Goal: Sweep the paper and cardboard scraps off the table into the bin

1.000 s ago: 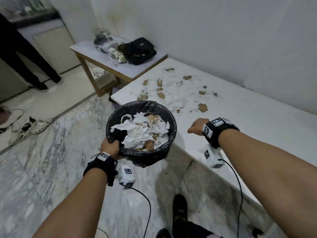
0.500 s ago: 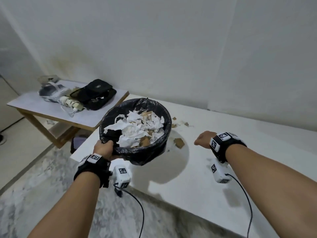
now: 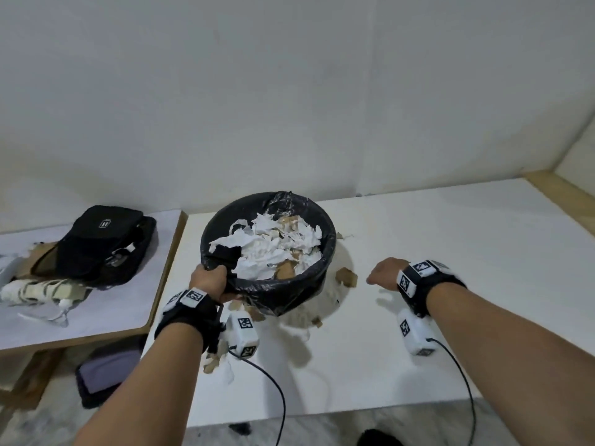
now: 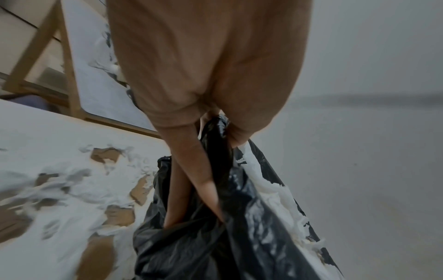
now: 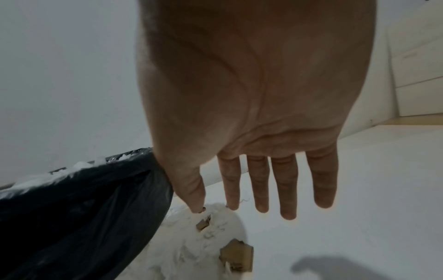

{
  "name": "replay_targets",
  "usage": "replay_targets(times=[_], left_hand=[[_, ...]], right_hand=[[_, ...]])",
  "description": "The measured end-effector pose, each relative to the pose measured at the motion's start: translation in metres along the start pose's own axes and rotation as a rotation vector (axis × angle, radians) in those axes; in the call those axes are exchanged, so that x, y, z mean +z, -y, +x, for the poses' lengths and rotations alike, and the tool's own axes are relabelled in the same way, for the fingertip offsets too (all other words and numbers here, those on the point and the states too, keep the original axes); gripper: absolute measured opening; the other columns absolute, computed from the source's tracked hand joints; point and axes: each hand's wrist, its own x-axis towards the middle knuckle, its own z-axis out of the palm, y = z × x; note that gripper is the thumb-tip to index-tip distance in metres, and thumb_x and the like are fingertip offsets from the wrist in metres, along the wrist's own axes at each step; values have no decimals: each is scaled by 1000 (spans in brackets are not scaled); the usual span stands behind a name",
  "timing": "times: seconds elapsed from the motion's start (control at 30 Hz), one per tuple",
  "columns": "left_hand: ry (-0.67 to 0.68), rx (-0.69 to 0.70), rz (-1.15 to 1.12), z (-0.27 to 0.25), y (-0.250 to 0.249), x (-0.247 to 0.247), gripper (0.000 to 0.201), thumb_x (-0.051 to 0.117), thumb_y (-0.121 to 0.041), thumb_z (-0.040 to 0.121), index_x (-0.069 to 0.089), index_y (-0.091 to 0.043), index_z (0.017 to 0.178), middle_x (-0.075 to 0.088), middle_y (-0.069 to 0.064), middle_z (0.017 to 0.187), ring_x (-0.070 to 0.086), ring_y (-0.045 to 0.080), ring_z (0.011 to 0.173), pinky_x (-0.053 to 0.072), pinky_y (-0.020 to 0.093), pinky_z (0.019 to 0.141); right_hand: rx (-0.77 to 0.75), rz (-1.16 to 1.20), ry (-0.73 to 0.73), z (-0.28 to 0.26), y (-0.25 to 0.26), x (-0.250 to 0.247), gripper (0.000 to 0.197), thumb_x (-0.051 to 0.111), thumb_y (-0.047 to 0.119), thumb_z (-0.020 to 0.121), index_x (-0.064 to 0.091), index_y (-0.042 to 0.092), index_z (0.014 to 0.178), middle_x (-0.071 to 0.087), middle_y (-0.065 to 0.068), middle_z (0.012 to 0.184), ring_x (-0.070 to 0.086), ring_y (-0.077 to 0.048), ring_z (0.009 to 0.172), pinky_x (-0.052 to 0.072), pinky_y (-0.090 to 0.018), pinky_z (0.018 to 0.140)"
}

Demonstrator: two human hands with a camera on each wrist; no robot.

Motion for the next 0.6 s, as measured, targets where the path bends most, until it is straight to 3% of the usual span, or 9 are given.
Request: replay_targets(times=[0.07, 0.13, 0.23, 0.3, 0.37, 0.5, 0.6], left_hand=[[35, 6, 33, 49, 5, 0, 11, 63, -15, 83, 58, -15, 93, 71, 25, 106, 73, 48, 89, 63, 62, 81], [68, 10, 75, 63, -7, 7, 26, 67, -21, 74, 57, -15, 97, 71, 23, 110, 72, 46, 91, 64, 64, 78], [104, 14, -12, 71, -25, 22, 19, 52, -3, 98, 54, -8, 117, 64, 18, 106, 68, 42, 87, 62, 56, 53], [109, 7, -37, 90, -30, 29, 26, 49, -1, 100, 53, -5, 125, 64, 21, 110, 68, 41, 84, 62, 46, 44], [87, 19, -33, 115, -30, 31, 23, 48, 1, 101, 52, -3, 123, 63, 19, 103, 67, 37, 80, 59, 35, 40], [59, 23, -33, 157, -34, 28, 21, 46, 1, 103, 52, -7, 122, 60, 12, 94, 63, 31, 76, 56, 30, 37], [41, 13, -24, 185, -38, 21, 30, 48, 0, 103, 55, -6, 131, 62, 18, 111, 65, 32, 78, 59, 32, 40]], right_hand=[[37, 63, 1, -4, 9, 10, 50, 49, 47, 96, 62, 11, 128, 58, -9, 136, 56, -29, 122, 45, -35, 103], [86, 145, -31, 1, 13, 22, 46, 48, 43, 98, 58, 13, 133, 54, -9, 141, 53, -28, 126, 42, -31, 105], [121, 355, -111, 23, 17, 51, 57, 55, 44, 95, 44, 21, 145, 43, -6, 151, 44, -25, 136, 33, -30, 108], [114, 431, -126, 48, 20, 74, 67, 55, 46, 94, 32, 20, 152, 33, -8, 157, 34, -25, 143, 28, -37, 116], [109, 471, -126, 77, 29, 94, 74, 55, 49, 93, 27, 18, 154, 27, -9, 158, 26, -26, 146, 24, -40, 118], [89, 561, -212, 121, 48, 134, 63, 57, 59, 79, 52, 22, 129, 55, -9, 127, 50, -34, 123, 42, -41, 101], [-33, 586, -228, 116, 84, 154, 64, 55, 46, 90, 44, 13, 144, 41, -8, 148, 35, -28, 139, 30, -43, 115]])
